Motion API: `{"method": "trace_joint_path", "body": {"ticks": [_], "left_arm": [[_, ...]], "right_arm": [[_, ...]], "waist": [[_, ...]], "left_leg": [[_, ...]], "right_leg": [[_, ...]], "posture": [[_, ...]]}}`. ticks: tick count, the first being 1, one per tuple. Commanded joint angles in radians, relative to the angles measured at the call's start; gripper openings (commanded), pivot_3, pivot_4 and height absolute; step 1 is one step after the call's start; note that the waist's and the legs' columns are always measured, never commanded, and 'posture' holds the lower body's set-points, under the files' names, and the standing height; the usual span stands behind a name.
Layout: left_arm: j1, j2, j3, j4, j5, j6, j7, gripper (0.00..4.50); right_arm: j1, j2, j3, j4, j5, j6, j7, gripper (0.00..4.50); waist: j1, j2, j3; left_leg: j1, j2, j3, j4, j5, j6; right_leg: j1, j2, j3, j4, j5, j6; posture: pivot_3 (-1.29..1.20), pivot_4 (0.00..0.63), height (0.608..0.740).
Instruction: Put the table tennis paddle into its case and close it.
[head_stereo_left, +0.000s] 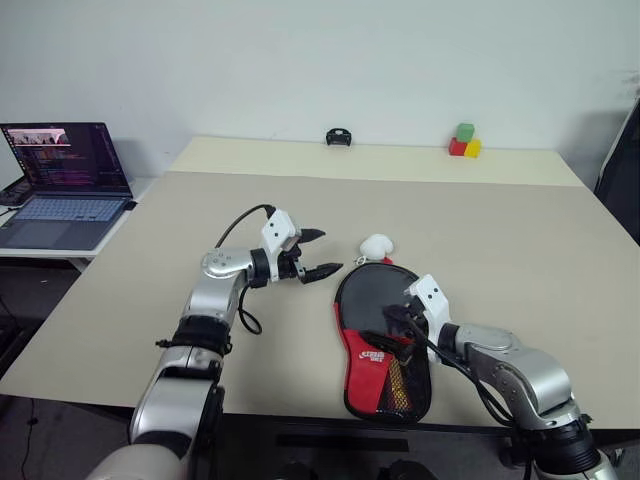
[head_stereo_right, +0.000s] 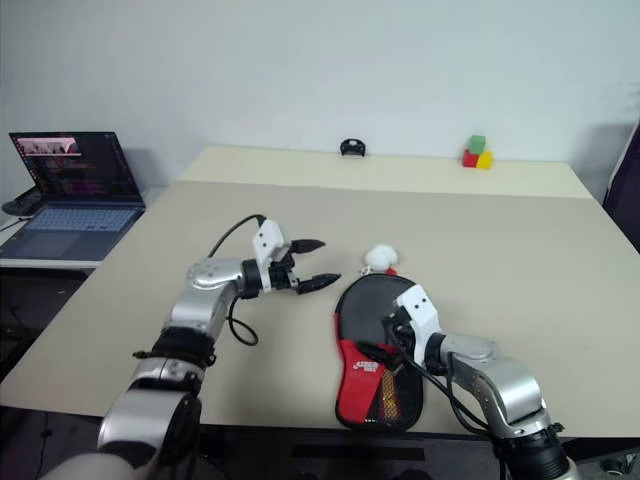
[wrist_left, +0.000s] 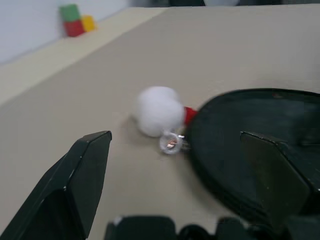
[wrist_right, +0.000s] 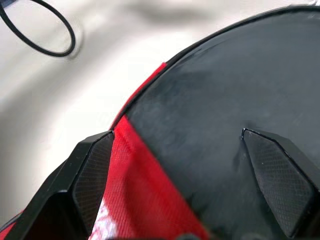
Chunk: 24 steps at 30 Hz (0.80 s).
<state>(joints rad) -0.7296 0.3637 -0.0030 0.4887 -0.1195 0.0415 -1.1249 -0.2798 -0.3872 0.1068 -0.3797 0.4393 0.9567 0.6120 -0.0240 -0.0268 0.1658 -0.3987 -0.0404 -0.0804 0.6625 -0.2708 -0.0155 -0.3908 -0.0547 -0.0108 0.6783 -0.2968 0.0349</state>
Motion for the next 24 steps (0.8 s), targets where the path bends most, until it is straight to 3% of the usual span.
{"method": "trace_joint_path", "body": {"ticks": [1, 6, 11, 16, 24], "left_arm": [[0.05, 0.004, -0.033, -0.22, -0.055, 0.107, 0.007, 4.45], [0.122, -0.02, -0.105, -0.356, -0.079, 0.191, 0.013, 4.45], [0.13, -0.026, -0.16, -0.34, -0.071, 0.189, 0.007, 4.45], [0.104, -0.069, -0.201, -0.246, -0.046, 0.18, 0.037, 4.45], [0.027, -0.141, -0.252, -0.051, 0.042, 0.039, 0.116, 4.45]], "right_arm": [[-0.024, -0.019, -0.097, -0.105, 0.119, 0.061, 0.026, 4.5], [-0.07, -0.067, -0.282, -0.183, 0.328, 0.191, 0.025, 4.5], [-0.078, -0.164, -0.374, -0.138, 0.353, 0.201, 0.007, 4.5], [-0.074, -0.233, -0.409, -0.1, 0.342, 0.173, -0.002, 4.5], [-0.075, -0.247, -0.377, -0.086, 0.322, 0.147, -0.03, 4.5]], "waist": [[0.0, 0.002, 0.001], [0.001, 0.004, 0.003], [0.001, 0.005, 0.003], [0.005, 0.005, 0.003], [0.006, 0.005, 0.003]], "left_leg": [[0.0, 0.0, 0.0, 0.0, 0.0, 0.0], [0.001, 0.0, 0.0, 0.0, 0.0, 0.0], [0.001, 0.0, 0.0, 0.0, 0.0, 0.001], [0.001, 0.0, 0.001, 0.0, 0.0, 0.001], [0.001, -0.001, 0.002, 0.0, 0.0, 0.001]], "right_leg": [[0.0, 0.0, 0.0, 0.0, 0.0, 0.0], [0.001, 0.0, 0.0, 0.0, 0.0, 0.0], [0.001, 0.0, -0.001, 0.0, 0.0, 0.0], [0.002, 0.0, -0.001, 0.0, 0.0, 0.0], [0.002, 0.0, -0.001, 0.0, 0.0, 0.0]], "posture": [[0.0, 0.15, 0.74], [0.0, 0.15, 0.74], [0.0, 0.15, 0.74], [0.0, 0.15, 0.74], [0.0, 0.15, 0.74]]}}
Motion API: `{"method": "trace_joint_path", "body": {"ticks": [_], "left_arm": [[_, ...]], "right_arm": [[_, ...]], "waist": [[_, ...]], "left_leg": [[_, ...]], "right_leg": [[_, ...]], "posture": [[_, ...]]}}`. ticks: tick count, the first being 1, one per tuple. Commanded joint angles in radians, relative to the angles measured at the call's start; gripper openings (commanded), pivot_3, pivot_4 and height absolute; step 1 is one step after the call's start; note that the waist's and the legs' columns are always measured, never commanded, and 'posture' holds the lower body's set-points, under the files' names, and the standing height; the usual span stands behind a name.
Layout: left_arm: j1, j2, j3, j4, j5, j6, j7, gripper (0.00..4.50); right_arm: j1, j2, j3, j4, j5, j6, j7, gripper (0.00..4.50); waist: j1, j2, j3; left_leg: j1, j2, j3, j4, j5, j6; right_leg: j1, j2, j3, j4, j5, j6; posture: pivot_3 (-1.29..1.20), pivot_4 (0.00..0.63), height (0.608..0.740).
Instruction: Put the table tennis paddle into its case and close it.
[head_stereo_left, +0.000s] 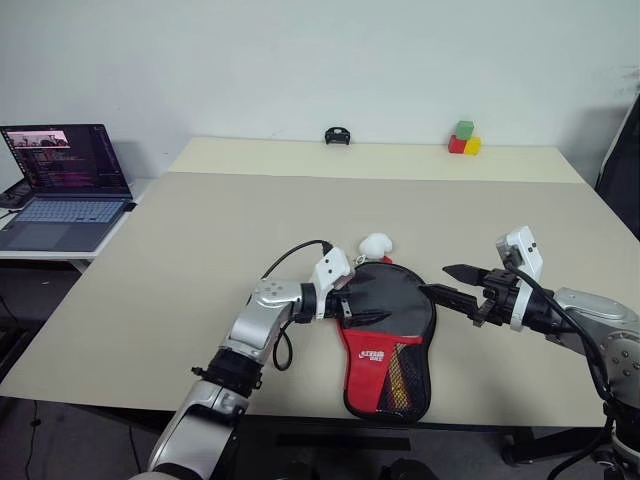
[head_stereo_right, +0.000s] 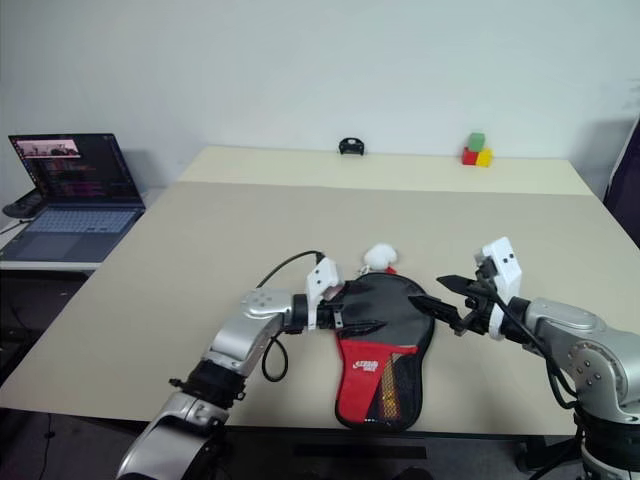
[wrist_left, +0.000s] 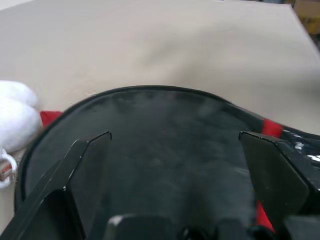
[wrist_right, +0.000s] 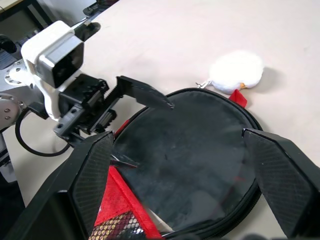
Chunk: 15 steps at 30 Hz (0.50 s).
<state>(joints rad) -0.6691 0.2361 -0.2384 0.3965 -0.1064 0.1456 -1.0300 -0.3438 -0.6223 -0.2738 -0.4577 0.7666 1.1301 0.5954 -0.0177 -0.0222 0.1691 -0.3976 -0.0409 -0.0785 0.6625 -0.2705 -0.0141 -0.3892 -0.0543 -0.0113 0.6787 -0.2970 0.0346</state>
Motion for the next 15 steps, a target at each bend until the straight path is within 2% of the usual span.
{"method": "trace_joint_path", "body": {"ticks": [1, 9, 15], "left_arm": [[-0.04, -0.019, -0.022, 0.063, 0.036, -0.079, 0.021, 4.45], [-0.012, -0.033, -0.059, 0.131, 0.063, -0.134, -0.009, 4.45], [0.021, -0.026, -0.047, 0.113, 0.056, -0.127, 0.007, 4.45]], "right_arm": [[-0.012, -0.014, 0.01, -0.007, -0.008, -0.03, -0.016, 4.5], [-0.132, -0.027, 0.092, 0.098, -0.061, -0.077, -0.003, 4.5], [-0.37, 0.065, 0.21, 0.405, -0.169, -0.169, 0.006, 4.5]], "waist": [[0.0, 0.0, 0.0], [-0.002, 0.0, 0.0], [-0.011, 0.001, 0.0]], "left_leg": [[0.0, 0.0, 0.0, 0.0, 0.0, 0.0], [0.0, 0.0, 0.0, 0.0, 0.0, 0.0], [0.003, 0.0, 0.001, 0.0, 0.0, 0.001]], "right_leg": [[0.0, 0.0, 0.0, 0.0, 0.0, 0.0], [0.0, 0.0, 0.0, 0.001, 0.0, 0.0], [0.001, 0.0, 0.001, 0.002, 0.0, 0.0]], "posture": [[0.0, 0.15, 0.74], [0.0, 0.15, 0.74], [0.0, 0.15, 0.74]]}}
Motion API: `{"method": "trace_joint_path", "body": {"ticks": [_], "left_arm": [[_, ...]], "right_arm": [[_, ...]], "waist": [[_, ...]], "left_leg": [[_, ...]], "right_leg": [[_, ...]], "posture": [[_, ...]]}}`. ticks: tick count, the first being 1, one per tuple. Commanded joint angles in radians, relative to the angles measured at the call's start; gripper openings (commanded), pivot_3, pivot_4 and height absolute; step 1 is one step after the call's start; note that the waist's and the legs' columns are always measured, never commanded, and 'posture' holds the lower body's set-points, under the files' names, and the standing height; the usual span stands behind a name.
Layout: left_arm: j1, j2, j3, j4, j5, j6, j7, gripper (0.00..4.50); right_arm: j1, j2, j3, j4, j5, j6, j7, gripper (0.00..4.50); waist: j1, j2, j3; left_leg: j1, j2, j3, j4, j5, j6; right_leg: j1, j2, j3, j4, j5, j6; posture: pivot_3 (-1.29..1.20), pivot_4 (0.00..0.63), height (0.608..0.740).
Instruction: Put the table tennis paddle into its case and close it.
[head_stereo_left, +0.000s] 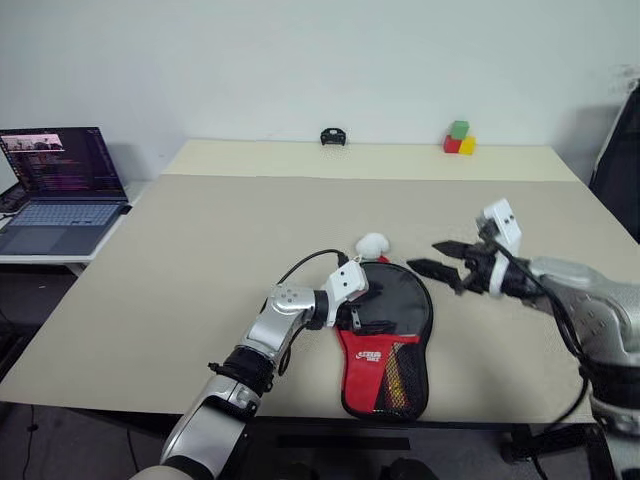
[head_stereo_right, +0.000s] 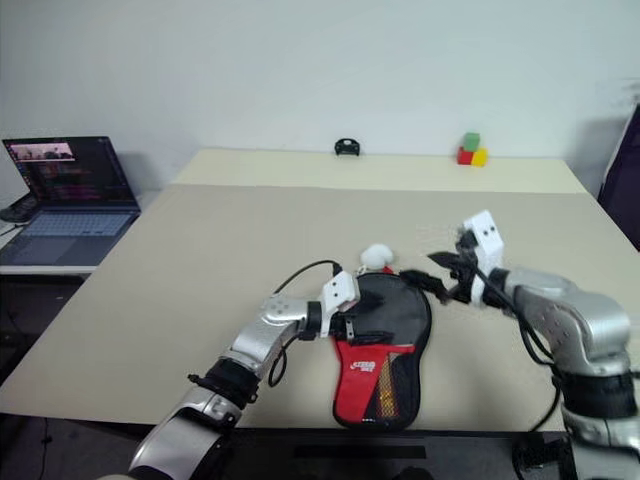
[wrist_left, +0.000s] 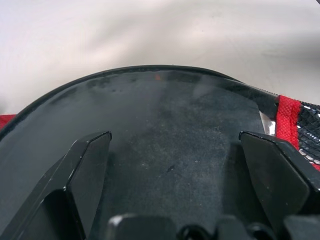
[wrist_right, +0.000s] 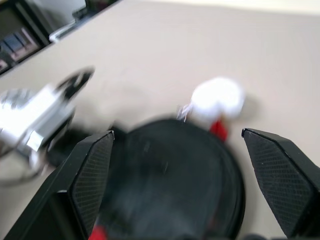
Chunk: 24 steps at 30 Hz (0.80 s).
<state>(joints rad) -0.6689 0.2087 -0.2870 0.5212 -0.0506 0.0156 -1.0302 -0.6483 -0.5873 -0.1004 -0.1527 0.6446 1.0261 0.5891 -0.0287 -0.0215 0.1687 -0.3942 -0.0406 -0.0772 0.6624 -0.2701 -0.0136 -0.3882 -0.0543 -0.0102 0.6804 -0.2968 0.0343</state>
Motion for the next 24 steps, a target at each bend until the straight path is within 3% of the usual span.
{"method": "trace_joint_path", "body": {"ticks": [1, 10, 17, 24], "left_arm": [[0.025, 0.002, 0.001, -0.018, 0.0, 0.005, 0.008, 4.45], [0.054, 0.021, 0.002, -0.08, 0.0, 0.031, 0.03, 4.45], [0.088, 0.038, -0.004, -0.144, 0.002, 0.064, 0.048, 4.45], [0.116, 0.045, -0.01, -0.195, 0.007, 0.087, 0.069, 4.45]], "right_arm": [[-0.098, 0.05, 0.057, 0.16, -0.071, -0.093, 0.017, 4.5], [-0.337, 0.228, 0.16, 0.717, -0.284, -0.416, 0.062, 4.5], [-0.52, 0.367, 0.145, 1.17, -0.42, -0.7, 0.023, 4.5], [-0.587, 0.436, 0.125, 1.38, -0.503, -0.851, -0.061, 4.5]], "waist": [[0.001, 0.0, 0.0], [-0.005, 0.001, 0.0], [-0.005, 0.001, 0.0], [-0.004, 0.002, 0.0]], "left_leg": [[0.0, 0.0, 0.0, 0.0, 0.0, 0.0], [0.0, 0.0, 0.001, 0.0, 0.0, 0.0], [0.001, 0.0, 0.002, 0.0, 0.001, -0.001], [0.001, 0.0, 0.002, 0.0, 0.002, -0.005]], "right_leg": [[0.0, 0.0, 0.0, 0.0, 0.0, 0.0], [-0.001, 0.0, 0.001, 0.0, 0.0, 0.0], [-0.001, 0.0, 0.002, 0.0, 0.0, -0.001], [-0.001, 0.0, 0.002, 0.0, 0.0, -0.001]], "posture": [[0.0, 0.15, 0.74], [0.0, 0.15, 0.74], [0.0, 0.15, 0.74], [0.0, 0.15, 0.74]]}}
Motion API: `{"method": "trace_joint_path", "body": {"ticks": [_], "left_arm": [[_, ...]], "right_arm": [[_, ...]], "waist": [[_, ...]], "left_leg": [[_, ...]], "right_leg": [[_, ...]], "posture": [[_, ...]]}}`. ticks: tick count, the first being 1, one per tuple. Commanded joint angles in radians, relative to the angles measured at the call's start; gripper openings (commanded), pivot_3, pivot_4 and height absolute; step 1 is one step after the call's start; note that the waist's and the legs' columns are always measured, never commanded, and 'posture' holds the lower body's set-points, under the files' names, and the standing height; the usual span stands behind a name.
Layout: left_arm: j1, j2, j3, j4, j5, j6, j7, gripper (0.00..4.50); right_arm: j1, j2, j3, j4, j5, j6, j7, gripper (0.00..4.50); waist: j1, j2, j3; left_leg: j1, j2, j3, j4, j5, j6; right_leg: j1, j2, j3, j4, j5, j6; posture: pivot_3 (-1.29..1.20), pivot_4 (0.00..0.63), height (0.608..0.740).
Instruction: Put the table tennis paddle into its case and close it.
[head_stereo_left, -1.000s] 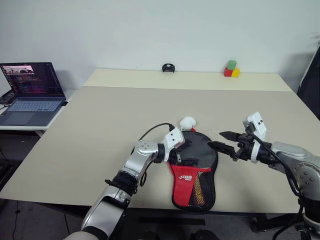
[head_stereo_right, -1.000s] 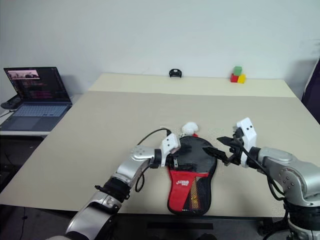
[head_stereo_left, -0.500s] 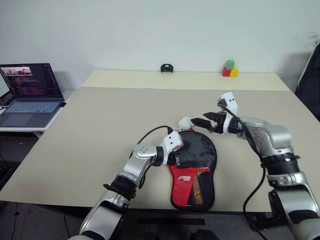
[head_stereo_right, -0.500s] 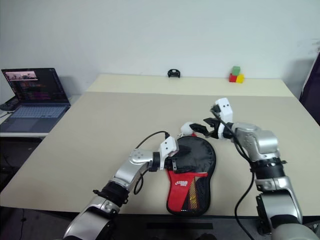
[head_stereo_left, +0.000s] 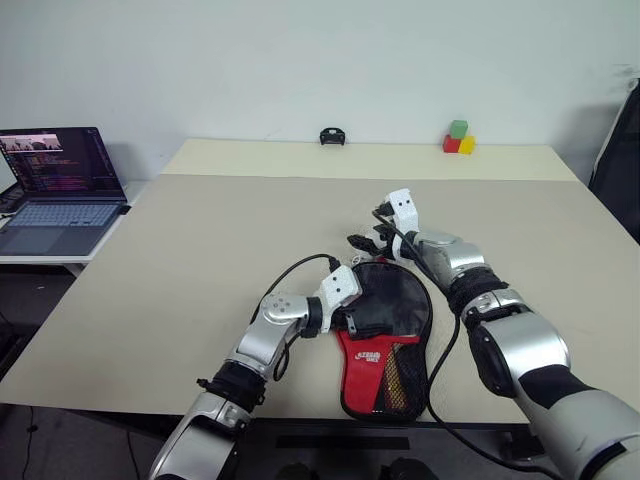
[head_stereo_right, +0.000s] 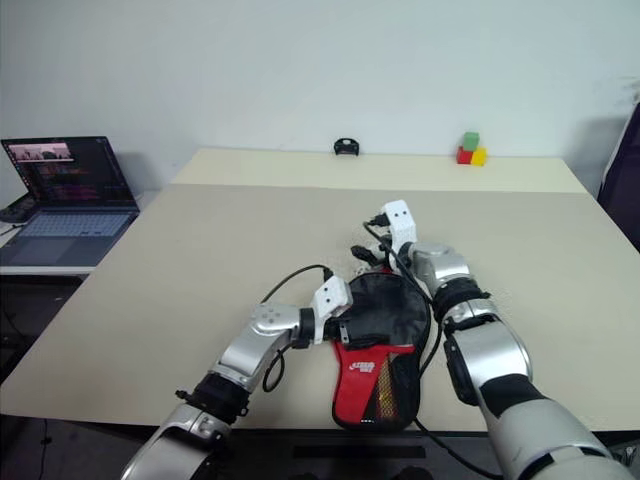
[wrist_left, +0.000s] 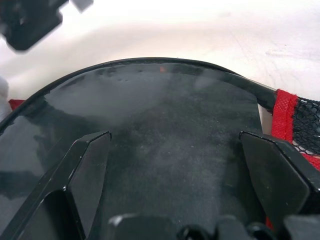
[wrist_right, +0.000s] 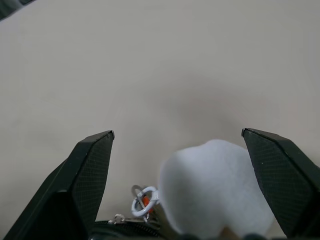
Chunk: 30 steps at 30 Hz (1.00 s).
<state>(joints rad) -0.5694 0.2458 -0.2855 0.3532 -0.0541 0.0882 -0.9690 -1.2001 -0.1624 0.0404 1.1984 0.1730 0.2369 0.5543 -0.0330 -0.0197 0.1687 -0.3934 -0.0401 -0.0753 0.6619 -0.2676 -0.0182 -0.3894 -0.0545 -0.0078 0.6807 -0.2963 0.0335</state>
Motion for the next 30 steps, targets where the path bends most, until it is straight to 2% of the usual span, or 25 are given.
{"method": "trace_joint_path", "body": {"ticks": [1, 13, 16, 23, 25, 27, 30], "left_arm": [[0.018, 0.008, -0.012, -0.031, 0.011, 0.016, 0.011, 4.45], [0.032, 0.014, -0.021, -0.051, 0.021, 0.026, 0.026, 4.45], [0.03, 0.012, -0.024, -0.045, 0.023, 0.023, 0.027, 4.5], [-0.003, -0.005, -0.047, 0.038, 0.051, -0.017, 0.027, 4.5], [-0.011, -0.011, -0.054, 0.065, 0.055, -0.03, 0.024, 4.5], [-0.014, -0.016, -0.059, 0.094, 0.059, -0.043, 0.022, 4.5], [-0.009, -0.021, -0.066, 0.13, 0.06, -0.058, 0.01, 4.5]], "right_arm": [[-0.034, 0.017, -0.007, 0.042, -0.051, -0.081, -0.032, 4.5], [-0.038, 0.049, 0.008, 0.096, -0.194, -0.146, -0.112, 4.5], [-0.035, 0.05, 0.02, 0.098, -0.227, -0.148, -0.129, 3.89], [-0.027, 0.056, 0.01, 0.096, -0.249, -0.144, -0.143, 1.42], [-0.024, 0.057, 0.007, 0.094, -0.251, -0.143, -0.142, 0.89], [-0.023, 0.057, 0.004, 0.092, -0.252, -0.142, -0.143, 0.53], [-0.024, 0.052, 0.002, 0.088, -0.252, -0.141, -0.141, 0.28]], "waist": [[0.0, 0.0, 0.0], [0.0, 0.001, 0.0], [0.0, 0.001, 0.0], [0.0, 0.002, -0.001], [0.0, 0.003, -0.002], [0.0, 0.004, -0.003], [0.0, 0.005, -0.004]], "left_leg": [[0.0, 0.0, 0.0, 0.0, 0.0, 0.0], [0.0, 0.0, 0.0, 0.0, 0.0, -0.001], [0.0, 0.0, 0.0, 0.0, 0.0, -0.001], [0.001, 0.0, 0.0, 0.0, 0.0, -0.001], [0.001, 0.0, 0.0, 0.0, 0.0, -0.001], [0.002, 0.0, 0.0, 0.0, 0.0, -0.001], [0.003, 0.0, 0.0, 0.0, 0.0, 0.0]], "right_leg": [[0.0, 0.0, 0.0, 0.0, 0.0, 0.0], [0.0, 0.0, 0.0, 0.001, 0.0, 0.0], [0.0, 0.0, 0.0, 0.001, 0.0, 0.0], [0.0, 0.0, 0.0, 0.001, 0.0, 0.0], [0.001, 0.0, 0.0, 0.001, 0.0, -0.001], [0.001, 0.0, 0.001, 0.001, 0.001, -0.001], [0.002, 0.0, 0.0, 0.002, 0.001, -0.001]], "posture": [[0.0, 0.15, 0.74], [0.0, 0.15, 0.74], [0.0, 0.15, 0.74], [0.0, 0.15, 0.74], [0.0, 0.15, 0.74], [0.0, 0.15, 0.74], [0.0, 0.15, 0.74]]}}
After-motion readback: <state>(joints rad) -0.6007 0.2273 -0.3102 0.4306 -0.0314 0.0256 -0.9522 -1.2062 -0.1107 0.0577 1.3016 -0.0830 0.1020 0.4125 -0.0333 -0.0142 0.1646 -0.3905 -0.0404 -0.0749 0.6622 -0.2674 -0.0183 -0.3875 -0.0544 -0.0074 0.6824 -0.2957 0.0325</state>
